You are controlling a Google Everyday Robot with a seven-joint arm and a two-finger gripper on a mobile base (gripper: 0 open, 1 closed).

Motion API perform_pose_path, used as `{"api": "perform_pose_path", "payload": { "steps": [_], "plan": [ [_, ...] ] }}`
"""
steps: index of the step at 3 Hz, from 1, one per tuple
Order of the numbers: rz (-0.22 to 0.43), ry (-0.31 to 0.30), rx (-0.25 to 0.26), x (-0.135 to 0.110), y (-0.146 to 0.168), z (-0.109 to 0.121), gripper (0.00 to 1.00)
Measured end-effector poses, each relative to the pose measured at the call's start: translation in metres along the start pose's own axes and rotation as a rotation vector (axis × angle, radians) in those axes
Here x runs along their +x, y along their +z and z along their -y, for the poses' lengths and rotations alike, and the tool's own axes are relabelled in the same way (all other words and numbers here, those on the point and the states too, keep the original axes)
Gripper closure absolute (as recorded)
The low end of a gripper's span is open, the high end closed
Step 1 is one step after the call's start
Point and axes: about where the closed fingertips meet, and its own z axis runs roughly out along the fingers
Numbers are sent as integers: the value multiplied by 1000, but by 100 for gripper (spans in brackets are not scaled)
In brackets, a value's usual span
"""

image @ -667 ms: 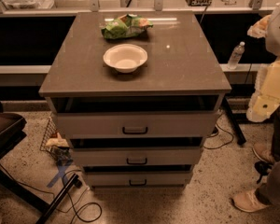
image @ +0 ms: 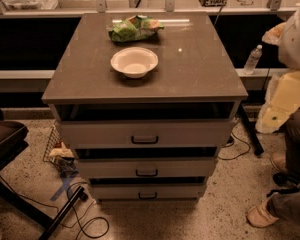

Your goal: Open middle drawer

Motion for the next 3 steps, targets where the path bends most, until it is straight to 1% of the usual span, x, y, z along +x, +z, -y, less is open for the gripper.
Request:
{"api": "perform_pose_path", "payload": {
  "steps": [1, 2, 3],
  "plan": [
    [70, 9, 6, 9, 42, -26, 0],
    [138, 32, -31, 28, 106, -64, 0],
    [244, 64, -32, 34, 165, -79, 0]
  ]
}}
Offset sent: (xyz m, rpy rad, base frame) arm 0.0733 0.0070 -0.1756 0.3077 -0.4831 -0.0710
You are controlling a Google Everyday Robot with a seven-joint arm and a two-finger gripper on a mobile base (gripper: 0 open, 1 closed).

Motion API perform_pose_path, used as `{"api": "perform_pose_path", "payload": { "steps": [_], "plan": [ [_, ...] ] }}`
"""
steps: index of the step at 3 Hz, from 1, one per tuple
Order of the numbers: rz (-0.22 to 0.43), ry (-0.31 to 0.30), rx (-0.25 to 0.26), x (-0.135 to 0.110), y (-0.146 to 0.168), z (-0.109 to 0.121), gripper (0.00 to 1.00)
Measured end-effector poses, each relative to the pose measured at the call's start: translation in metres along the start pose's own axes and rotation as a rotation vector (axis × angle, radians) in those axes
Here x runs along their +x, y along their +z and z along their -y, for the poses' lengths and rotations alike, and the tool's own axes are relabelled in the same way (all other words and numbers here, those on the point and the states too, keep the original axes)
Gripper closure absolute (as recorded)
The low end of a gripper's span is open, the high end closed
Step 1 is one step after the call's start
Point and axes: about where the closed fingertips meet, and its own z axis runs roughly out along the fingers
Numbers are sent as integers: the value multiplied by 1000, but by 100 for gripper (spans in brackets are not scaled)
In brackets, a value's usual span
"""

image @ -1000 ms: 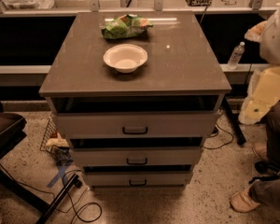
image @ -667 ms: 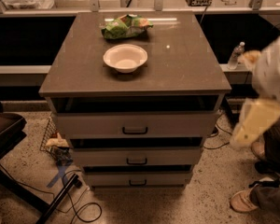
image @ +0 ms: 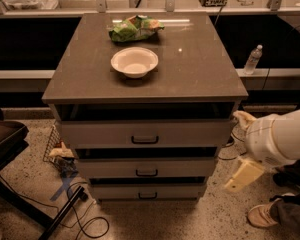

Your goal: Open middle drawer

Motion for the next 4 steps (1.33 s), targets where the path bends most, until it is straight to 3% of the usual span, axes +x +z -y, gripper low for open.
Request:
{"api": "perform_pose_path", "payload": {
  "steps": [1, 2, 3, 4],
  "plan": [
    [132, 36, 69, 6, 43, 17, 0],
    [213, 90, 165, 10, 72, 45, 0],
    [180, 141, 223, 20, 98, 51, 0],
    [188, 136, 222, 18, 95, 52, 0]
  ]
}}
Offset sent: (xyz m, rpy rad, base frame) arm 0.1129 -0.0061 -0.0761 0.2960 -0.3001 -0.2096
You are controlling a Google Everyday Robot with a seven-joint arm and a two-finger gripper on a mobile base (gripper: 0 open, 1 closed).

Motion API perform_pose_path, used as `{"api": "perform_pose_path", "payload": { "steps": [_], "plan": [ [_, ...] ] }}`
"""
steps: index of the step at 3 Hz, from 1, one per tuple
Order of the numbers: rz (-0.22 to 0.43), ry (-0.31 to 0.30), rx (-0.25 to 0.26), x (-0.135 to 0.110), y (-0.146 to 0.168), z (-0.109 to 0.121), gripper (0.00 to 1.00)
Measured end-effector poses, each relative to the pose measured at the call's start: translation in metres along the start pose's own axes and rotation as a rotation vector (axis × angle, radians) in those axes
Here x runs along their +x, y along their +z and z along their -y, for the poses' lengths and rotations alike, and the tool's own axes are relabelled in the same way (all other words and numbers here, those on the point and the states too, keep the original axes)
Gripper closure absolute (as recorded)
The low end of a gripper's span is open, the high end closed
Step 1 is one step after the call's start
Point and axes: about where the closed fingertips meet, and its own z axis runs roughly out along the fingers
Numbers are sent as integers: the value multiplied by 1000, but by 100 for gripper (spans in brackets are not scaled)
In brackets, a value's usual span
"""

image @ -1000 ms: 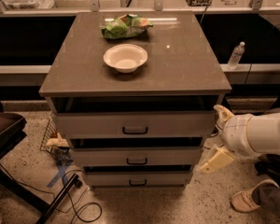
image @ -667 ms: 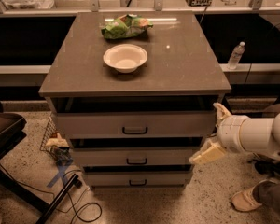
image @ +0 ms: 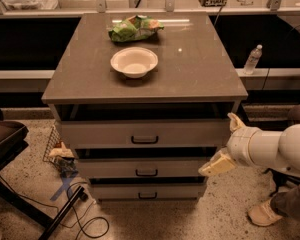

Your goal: Open middle drawer

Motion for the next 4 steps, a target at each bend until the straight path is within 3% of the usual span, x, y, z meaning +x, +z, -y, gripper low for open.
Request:
{"api": "perform_pose_path", "payload": {
  "steps": [1, 2, 3, 4],
  "plan": [
    [-15, -25, -1, 8, 11, -9, 0],
    [-33, -82, 5, 43, 35, -32, 0],
    [-54, -176, 3, 78, 69, -44, 0],
    [-111, -311, -19, 106, 111, -55, 0]
  ]
}}
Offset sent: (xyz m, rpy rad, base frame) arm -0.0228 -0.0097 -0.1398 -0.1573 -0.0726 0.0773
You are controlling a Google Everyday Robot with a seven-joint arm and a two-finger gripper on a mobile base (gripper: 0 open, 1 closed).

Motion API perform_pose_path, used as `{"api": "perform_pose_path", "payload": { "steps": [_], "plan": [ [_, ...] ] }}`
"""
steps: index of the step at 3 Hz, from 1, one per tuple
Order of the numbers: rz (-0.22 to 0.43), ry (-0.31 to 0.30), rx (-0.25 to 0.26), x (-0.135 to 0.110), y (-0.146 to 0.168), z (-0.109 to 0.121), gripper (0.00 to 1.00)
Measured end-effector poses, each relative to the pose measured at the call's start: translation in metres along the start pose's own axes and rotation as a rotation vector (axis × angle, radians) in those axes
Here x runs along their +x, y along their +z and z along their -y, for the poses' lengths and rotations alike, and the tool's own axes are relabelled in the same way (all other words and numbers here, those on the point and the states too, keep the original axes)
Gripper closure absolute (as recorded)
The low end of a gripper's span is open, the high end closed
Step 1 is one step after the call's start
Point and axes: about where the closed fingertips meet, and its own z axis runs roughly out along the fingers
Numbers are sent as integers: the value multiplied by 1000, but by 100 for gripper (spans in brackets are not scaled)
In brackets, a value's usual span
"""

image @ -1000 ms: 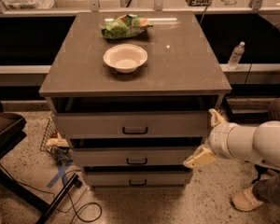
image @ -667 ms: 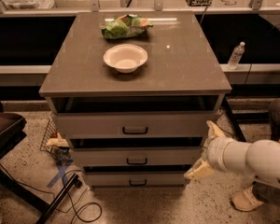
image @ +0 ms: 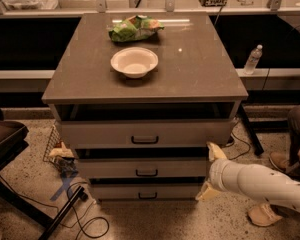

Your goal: Open middle drawer

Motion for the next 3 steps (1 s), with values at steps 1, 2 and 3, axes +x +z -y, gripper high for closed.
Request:
{"api": "perform_pose_path", "payload": {
  "steps": [1, 2, 3],
  "plan": [
    [-35, -73, -35, 7, 28, -10, 0],
    [-68, -96, -73, 27, 56, -30, 0],
    [-68, -96, -74, 27, 56, -30, 0]
  ]
}}
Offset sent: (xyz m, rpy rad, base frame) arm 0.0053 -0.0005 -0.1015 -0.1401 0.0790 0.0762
